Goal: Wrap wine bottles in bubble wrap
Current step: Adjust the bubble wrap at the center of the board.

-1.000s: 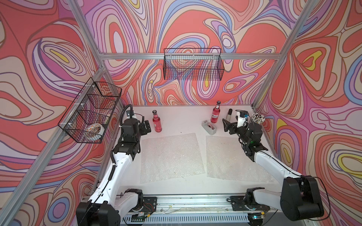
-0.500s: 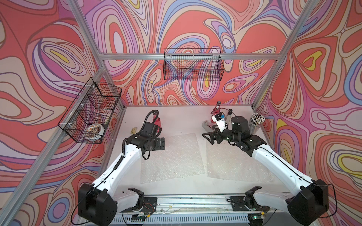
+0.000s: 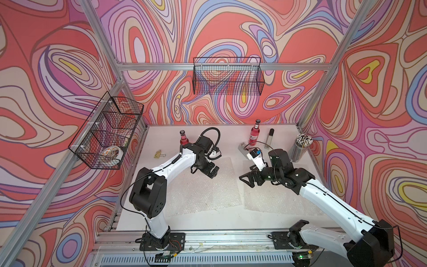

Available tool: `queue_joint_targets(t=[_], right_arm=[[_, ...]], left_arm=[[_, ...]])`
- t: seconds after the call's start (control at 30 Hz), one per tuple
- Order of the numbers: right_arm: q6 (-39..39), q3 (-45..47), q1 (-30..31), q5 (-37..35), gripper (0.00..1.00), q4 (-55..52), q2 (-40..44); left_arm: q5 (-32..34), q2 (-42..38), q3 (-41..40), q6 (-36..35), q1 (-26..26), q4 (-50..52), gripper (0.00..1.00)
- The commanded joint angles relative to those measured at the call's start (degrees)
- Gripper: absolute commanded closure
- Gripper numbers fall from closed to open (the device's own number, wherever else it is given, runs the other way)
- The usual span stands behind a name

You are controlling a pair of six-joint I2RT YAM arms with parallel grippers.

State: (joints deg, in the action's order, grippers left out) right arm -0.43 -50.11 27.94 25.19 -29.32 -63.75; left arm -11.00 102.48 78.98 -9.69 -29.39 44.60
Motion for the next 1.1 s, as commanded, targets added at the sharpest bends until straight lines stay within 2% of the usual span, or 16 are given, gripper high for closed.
queue_joint_targets(t=[0.0,0.2,0.37,0.53,0.63,0.77,0.87,0.93,1.03,1.07], right_arm=[[0.64,1.21,0.58,0.9,0.02,0.07,0.82],[1.78,2.37,1.06,1.08,0.02,1.85,1.08],[2.25,2.96,1.41,1.9,0.02,2.15,1.76],[2.6,3.39,1.66,2.14,0.02,1.97,1.81],[2.87,3.55,1.83,1.32,0.02,1.65,2.09],[2.89,3.35,1.89,0.89,0.02,1.78,1.28],[2.89,3.3,1.99,-0.38,0.02,2.04,0.56],[3.01,3.43,1.94,-0.59,0.02,2.3,0.42],[3.02,3.47,1.94,-1.23,0.02,2.49,0.43],[2.98,3.48,1.94,-1.48,0.02,2.48,0.33]], left_arm=[[-1.82,2.87,2.58,-10.84,-0.47,-1.84,0.01],[2.97,11.24,9.72,-17.37,-0.67,-2.06,0.04],[3.89,16.7,13.34,-18.19,-0.67,-1.9,0.07],[6.29,21.35,16.04,-18.53,-0.7,-1.02,0.18],[7.22,23.2,17.03,-18.06,-0.72,-0.31,0.3],[8.88,24.98,18.56,-17.29,-0.76,1.47,0.55],[10.52,26.47,19.67,-16.45,-1.52,3.38,0.67],[10.66,27.92,22.56,-13.99,-1.55,6.19,0.77],[10.58,30.15,29.23,-9.14,-1.55,12.25,1.0],[10.27,30.31,31.25,-6.79,-1.57,13.66,1.0]])
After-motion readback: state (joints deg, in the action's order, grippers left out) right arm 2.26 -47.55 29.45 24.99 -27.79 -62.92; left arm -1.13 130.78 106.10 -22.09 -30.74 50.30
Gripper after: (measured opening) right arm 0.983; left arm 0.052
